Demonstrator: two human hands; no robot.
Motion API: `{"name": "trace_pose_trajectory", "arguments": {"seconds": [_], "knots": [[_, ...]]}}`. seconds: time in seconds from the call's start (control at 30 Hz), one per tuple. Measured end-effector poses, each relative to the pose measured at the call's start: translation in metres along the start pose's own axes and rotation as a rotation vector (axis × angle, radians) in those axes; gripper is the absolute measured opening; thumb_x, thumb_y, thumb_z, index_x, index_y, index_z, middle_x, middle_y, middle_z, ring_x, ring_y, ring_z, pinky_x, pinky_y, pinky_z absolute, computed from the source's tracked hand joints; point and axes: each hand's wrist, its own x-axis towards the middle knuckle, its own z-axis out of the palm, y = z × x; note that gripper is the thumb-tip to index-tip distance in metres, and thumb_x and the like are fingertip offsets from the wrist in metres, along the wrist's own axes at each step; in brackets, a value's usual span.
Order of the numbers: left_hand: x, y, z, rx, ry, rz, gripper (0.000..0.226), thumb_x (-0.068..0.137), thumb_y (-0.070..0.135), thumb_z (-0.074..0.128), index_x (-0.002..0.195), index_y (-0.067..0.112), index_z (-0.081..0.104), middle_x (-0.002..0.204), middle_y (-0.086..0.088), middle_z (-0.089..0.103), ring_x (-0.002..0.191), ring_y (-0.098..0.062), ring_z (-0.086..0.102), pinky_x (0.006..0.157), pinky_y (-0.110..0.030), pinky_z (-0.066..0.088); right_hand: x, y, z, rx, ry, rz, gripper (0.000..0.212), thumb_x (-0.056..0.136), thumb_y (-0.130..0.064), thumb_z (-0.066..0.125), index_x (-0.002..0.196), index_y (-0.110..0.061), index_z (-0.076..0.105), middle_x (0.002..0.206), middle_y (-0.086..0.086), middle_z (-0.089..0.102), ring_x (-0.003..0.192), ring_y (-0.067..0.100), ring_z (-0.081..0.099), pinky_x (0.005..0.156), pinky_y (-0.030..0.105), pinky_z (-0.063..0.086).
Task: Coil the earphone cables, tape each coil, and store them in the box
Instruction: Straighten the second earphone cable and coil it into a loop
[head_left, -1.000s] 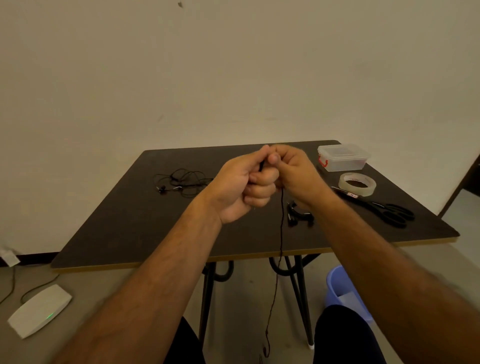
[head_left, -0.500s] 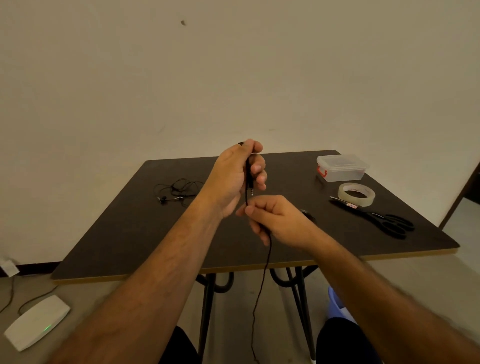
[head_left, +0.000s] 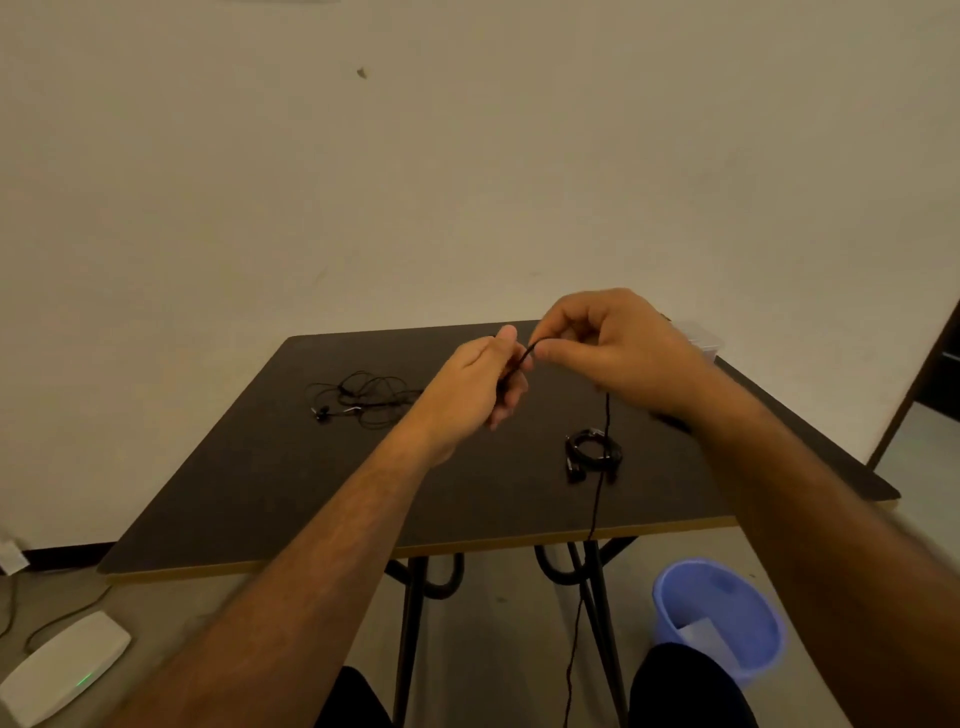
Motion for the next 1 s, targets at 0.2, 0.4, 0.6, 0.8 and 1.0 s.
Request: {"name": "trace_pose_trajectory", "arguments": {"seconds": [0.2,0.4,0.6,0.8,1.0], "knots": [[-0.006,0.013,0.011,-0.298,-0.191,-0.093,0.044,0.104,0.048,0.026,0.078,0.017,0.043,0.058,0.004,0.029,0.047,-0.01,0.022,0.047,-0.026,0.02,0.019,0.008,-0.005,0.145,0.027,-0.051,0.006,0.092,-0.013,0.067,0.091,-0.008,0.069,0.071,0.011,0.064,0.059,0.017,0.052,0.054,0.026,0.046],[-0.006,0.021,0.013,-0.407,-0.218,-0.064,0.039,0.106,0.043,0.026,0.078,0.019,0.04,0.059,0.005,0.026,0.048,-0.009,0.018,0.048,-0.026,0.016,0.018,0.023,0.015,0.467,0.023,0.011,0.015,0.097,-0.01,0.057,0.097,0.003,0.064,0.08,0.018,0.061,0.072,0.031,0.051,0.059,0.03,0.046],[-0.003,0.027,0.014,-0.539,-0.175,-0.021,0.038,0.107,0.04,0.029,0.081,0.016,0.044,0.059,0.003,0.032,0.045,-0.009,0.029,0.044,-0.021,0.033,-0.006,0.032,0.056,0.658,-0.057,0.105,0.031,0.1,-0.01,0.051,0.079,-0.025,0.068,0.067,0.001,0.062,0.058,0.022,0.053,0.056,0.038,0.049],[0.002,0.018,0.011,-0.52,-0.028,-0.016,0.035,0.107,0.037,0.03,0.083,0.017,0.046,0.059,0.003,0.041,0.051,-0.014,0.043,0.051,-0.028,0.038,-0.029,0.038,0.068,0.592,-0.153,0.174,0.022,0.099,-0.029,0.05,0.087,-0.015,0.062,0.069,0.005,0.059,0.055,0.021,0.052,0.057,0.032,0.047],[0.008,0.01,0.008,-0.331,0.161,0.034,0.033,0.108,0.031,0.03,0.088,0.013,0.049,0.06,0.003,0.06,0.06,-0.017,0.065,0.061,-0.031,0.056,-0.04,0.034,0.057,0.318,-0.415,0.159,0.015,0.101,-0.023,0.05,0.104,-0.021,0.065,0.068,-0.002,0.058,0.059,0.02,0.056,0.064,0.033,0.052]]}}
